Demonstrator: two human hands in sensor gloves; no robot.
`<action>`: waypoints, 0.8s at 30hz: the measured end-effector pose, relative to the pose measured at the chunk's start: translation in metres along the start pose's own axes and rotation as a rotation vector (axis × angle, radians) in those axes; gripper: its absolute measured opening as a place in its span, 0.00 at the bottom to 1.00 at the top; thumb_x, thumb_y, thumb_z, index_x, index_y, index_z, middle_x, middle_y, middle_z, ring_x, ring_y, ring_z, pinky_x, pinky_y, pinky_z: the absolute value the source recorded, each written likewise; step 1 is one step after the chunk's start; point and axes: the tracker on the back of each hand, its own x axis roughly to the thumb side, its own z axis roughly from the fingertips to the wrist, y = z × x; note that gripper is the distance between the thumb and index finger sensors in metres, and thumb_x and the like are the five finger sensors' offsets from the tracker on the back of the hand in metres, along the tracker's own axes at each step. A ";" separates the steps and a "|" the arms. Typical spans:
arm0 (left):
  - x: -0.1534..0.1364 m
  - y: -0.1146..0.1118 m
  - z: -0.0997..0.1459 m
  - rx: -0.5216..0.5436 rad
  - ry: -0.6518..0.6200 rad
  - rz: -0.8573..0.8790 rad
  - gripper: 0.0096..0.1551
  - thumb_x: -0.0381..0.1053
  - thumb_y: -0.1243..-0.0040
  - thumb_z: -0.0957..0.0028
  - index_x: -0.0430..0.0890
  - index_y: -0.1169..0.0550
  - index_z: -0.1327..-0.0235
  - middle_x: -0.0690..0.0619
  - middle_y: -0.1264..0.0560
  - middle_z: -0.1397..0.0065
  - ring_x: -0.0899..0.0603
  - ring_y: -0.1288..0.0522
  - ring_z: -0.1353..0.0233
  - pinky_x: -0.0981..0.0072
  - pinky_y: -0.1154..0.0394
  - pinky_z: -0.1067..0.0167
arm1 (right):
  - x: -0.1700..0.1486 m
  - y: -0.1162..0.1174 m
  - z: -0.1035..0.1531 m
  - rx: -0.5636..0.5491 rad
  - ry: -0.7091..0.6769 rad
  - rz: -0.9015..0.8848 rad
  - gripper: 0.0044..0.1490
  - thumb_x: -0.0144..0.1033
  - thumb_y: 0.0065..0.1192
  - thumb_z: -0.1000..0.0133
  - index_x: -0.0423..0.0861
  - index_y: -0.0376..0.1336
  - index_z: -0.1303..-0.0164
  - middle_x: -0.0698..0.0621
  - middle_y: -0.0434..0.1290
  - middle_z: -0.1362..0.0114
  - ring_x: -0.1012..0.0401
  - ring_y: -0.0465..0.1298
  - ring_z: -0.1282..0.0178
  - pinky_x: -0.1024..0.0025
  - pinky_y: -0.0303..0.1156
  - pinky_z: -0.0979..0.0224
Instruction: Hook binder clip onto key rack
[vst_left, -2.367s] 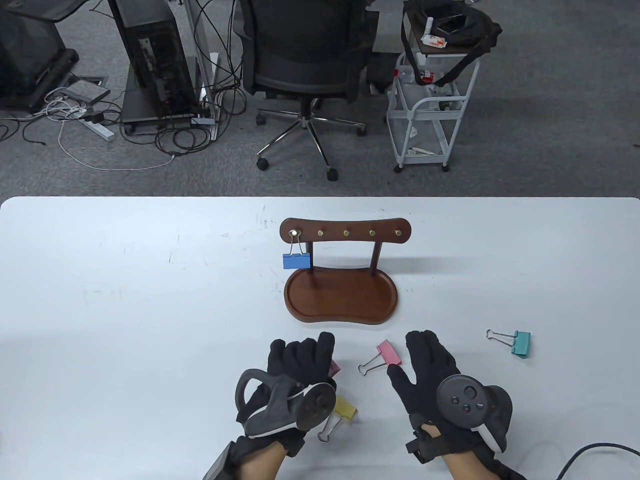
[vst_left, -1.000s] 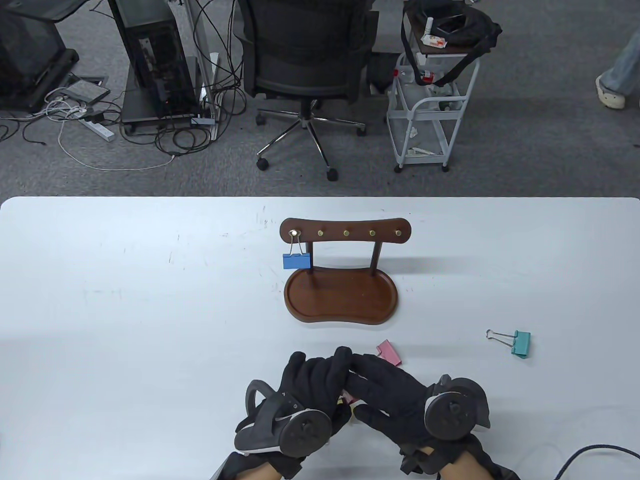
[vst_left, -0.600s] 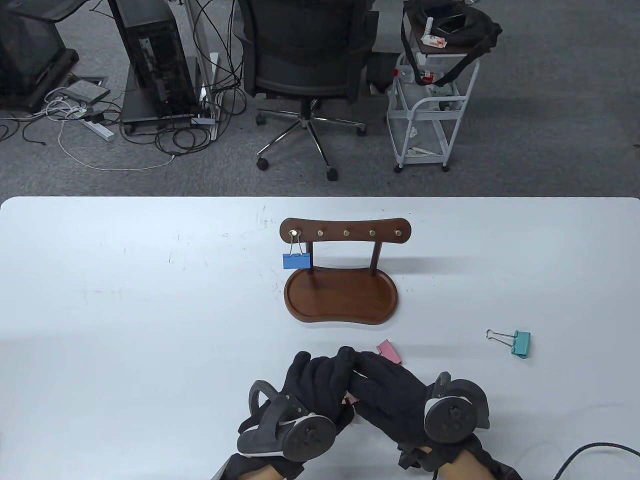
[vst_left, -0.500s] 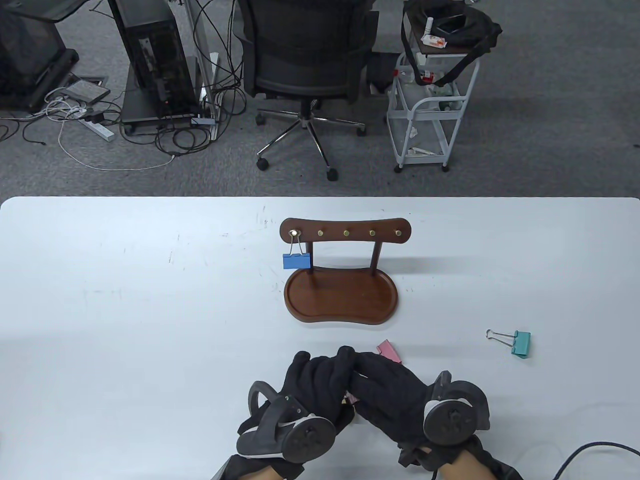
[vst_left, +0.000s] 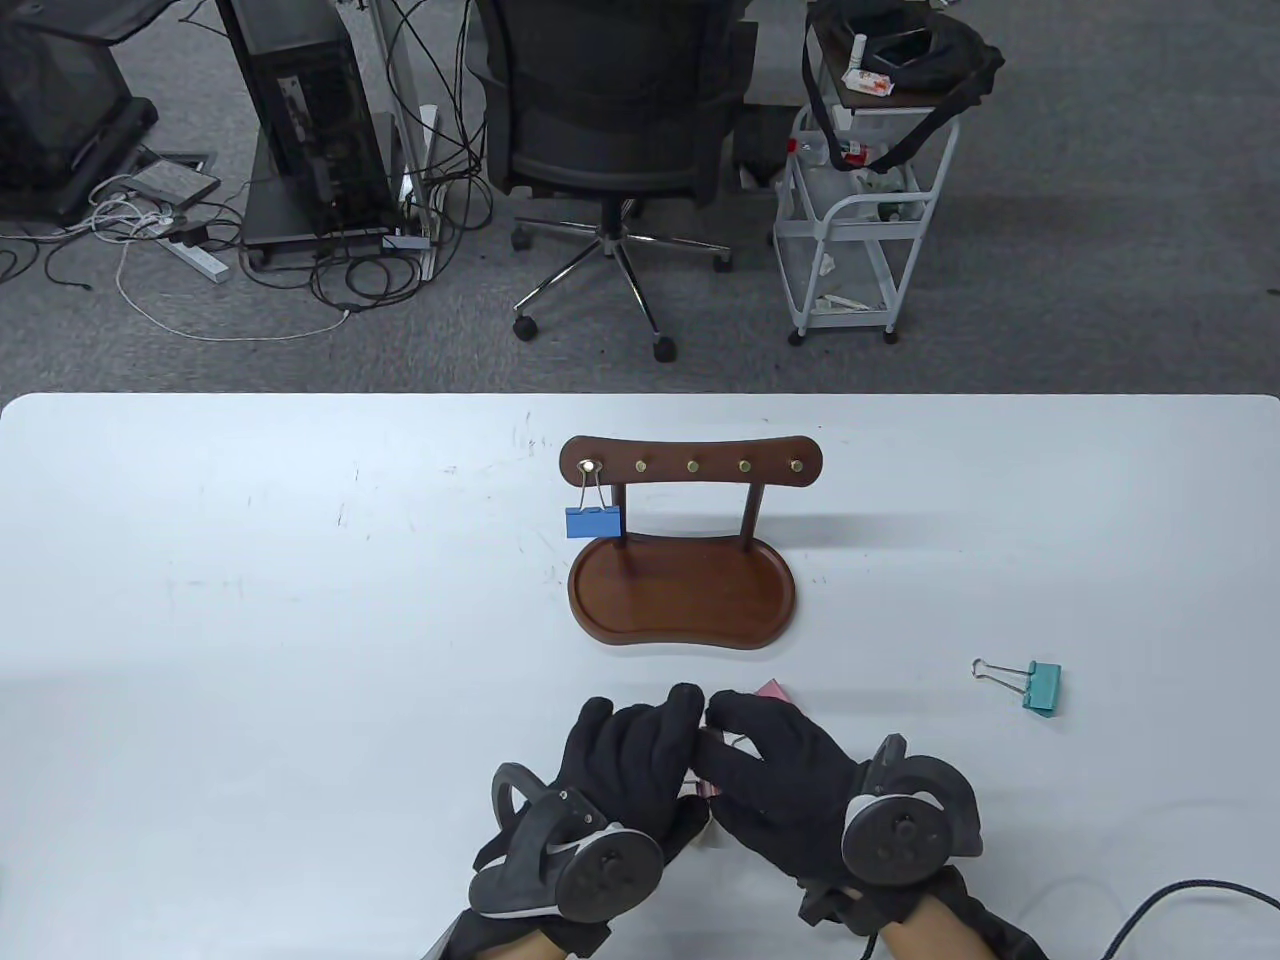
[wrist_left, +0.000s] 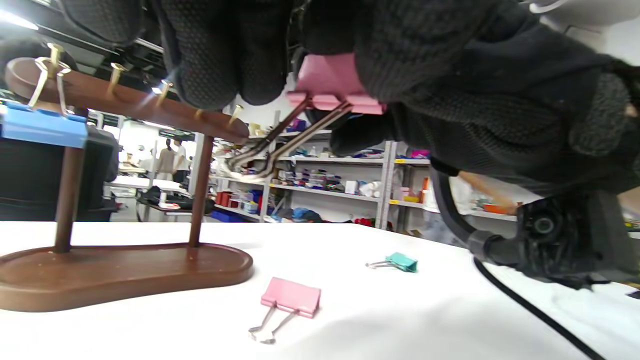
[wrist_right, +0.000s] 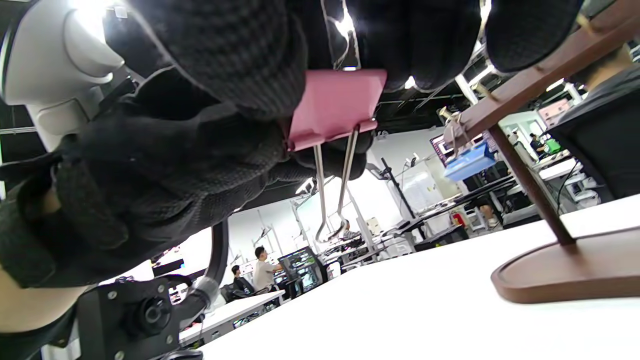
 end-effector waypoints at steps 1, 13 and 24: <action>-0.001 0.000 0.000 0.012 0.022 -0.014 0.57 0.54 0.35 0.42 0.28 0.51 0.15 0.31 0.31 0.20 0.23 0.28 0.25 0.18 0.41 0.29 | 0.000 -0.003 0.001 -0.031 0.012 0.018 0.41 0.42 0.68 0.43 0.39 0.63 0.19 0.27 0.59 0.18 0.32 0.63 0.25 0.30 0.62 0.29; -0.018 -0.003 0.002 0.083 0.207 -0.032 0.53 0.55 0.37 0.39 0.29 0.46 0.14 0.31 0.28 0.22 0.23 0.26 0.27 0.18 0.41 0.30 | -0.009 -0.026 -0.001 -0.195 0.131 0.084 0.41 0.46 0.72 0.46 0.39 0.65 0.25 0.26 0.65 0.23 0.32 0.69 0.31 0.31 0.67 0.33; -0.040 -0.017 0.001 0.010 0.304 0.011 0.52 0.55 0.38 0.39 0.29 0.45 0.15 0.32 0.27 0.23 0.23 0.25 0.28 0.18 0.41 0.30 | -0.018 -0.049 -0.012 -0.319 0.240 0.115 0.41 0.47 0.71 0.46 0.37 0.69 0.26 0.26 0.66 0.24 0.32 0.70 0.32 0.31 0.67 0.34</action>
